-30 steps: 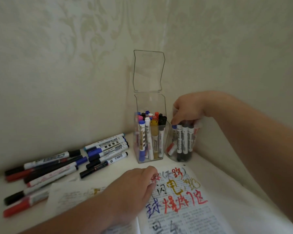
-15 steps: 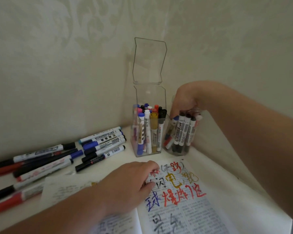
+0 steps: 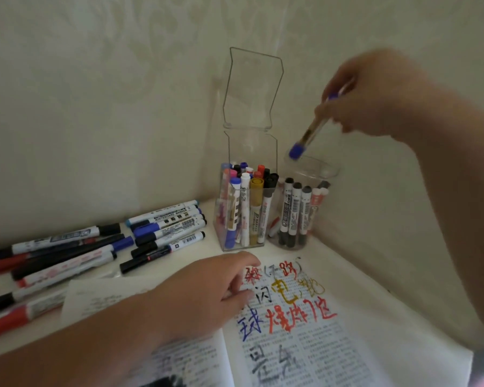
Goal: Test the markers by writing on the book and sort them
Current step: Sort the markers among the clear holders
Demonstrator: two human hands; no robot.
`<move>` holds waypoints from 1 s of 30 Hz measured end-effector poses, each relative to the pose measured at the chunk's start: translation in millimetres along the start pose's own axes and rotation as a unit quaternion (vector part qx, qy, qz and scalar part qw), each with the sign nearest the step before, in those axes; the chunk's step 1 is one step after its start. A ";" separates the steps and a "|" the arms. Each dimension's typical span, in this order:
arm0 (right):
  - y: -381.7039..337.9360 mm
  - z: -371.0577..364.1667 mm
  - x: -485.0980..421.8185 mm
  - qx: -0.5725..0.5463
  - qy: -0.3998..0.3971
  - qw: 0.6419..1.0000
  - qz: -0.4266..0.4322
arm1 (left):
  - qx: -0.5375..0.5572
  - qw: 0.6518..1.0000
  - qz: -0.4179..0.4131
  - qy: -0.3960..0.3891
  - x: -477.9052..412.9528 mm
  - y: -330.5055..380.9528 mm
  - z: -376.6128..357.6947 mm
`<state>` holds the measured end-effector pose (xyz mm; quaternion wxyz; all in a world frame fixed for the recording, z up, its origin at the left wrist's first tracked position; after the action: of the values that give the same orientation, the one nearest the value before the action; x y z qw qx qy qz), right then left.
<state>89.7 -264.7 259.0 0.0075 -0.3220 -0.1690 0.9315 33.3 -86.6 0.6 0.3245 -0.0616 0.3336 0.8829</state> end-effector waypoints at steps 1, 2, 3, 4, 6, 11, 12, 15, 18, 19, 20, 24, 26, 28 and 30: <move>-6.1 21.7 7.8 -0.048 0.097 0.992 0.061 | 0.017 1.000 0.003 0.019 -0.2 1.2 3.9; -9.6 40.4 23.1 -0.125 0.179 0.969 0.114 | 0.030 0.998 0.005 0.046 -0.3 3.1 9.7; -8.4 50.6 41.4 -0.216 0.223 0.939 0.146 | 0.044 0.996 0.007 0.082 -0.7 3.9 16.9; -3.9 49.4 58.3 -0.305 0.226 0.912 0.158 | 0.060 0.990 0.011 0.124 -0.5 4.5 25.0; 4.0 15.5 88.7 -0.449 0.126 0.876 0.126 | 0.095 0.976 0.016 0.195 1.0 4.9 37.8; 17.3 -98.3 150.5 -0.500 -0.074 0.862 0.025 | 0.057 0.986 -0.006 0.158 0.4 12.7 23.5; 20.7 -109.3 156.3 -0.517 -0.078 0.852 0.009 | 0.037 0.987 -0.008 0.153 0.0 13.9 21.0; 34.3 -127.3 162.1 -0.579 -0.064 0.811 -0.059 | 0.008 0.989 0.014 0.149 -1.3 8.0 18.1; 35.6 -138.7 168.4 -0.590 -0.093 0.800 -0.061 | 0.010 0.991 0.030 0.127 -2.3 5.6 14.9; 32.2 -141.7 172.3 -0.594 -0.119 0.794 -0.056 | 0.021 0.993 0.024 0.116 -2.6 7.7 12.7; 28.2 -144.2 177.0 -0.599 -0.148 0.785 -0.053 | 0.031 0.994 0.016 0.102 -2.9 11.4 10.0; 19.1 -145.7 187.7 -0.609 -0.200 0.767 -0.037 | 0.028 0.996 0.001 0.088 -1.6 17.7 6.7; 19.7 -145.9 185.9 -0.607 -0.197 0.769 -0.047 | 0.011 0.994 0.004 0.110 -0.4 16.7 10.6; 19.2 -145.3 185.3 -0.609 -0.197 0.766 -0.048 | 0.012 0.992 0.009 0.125 0.9 18.5 12.8; 16.0 -139.3 186.8 -0.609 -0.200 0.767 -0.031 | 0.022 0.990 0.004 0.139 1.6 19.9 14.4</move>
<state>27.2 -213.6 39.8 -0.1951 -0.0594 -0.7085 0.6756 21.3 -88.0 22.1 0.2728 -0.1755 0.3950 0.8595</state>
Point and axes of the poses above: each hand's wrist, its own x-axis away from the middle knuckle, its own z-axis out of the back of the hand, y = z × x, the point moved 8 cm from there along -x, towards the middle knuckle, and after that the axes turned 9 degrees about y, right-handed, at the moved point
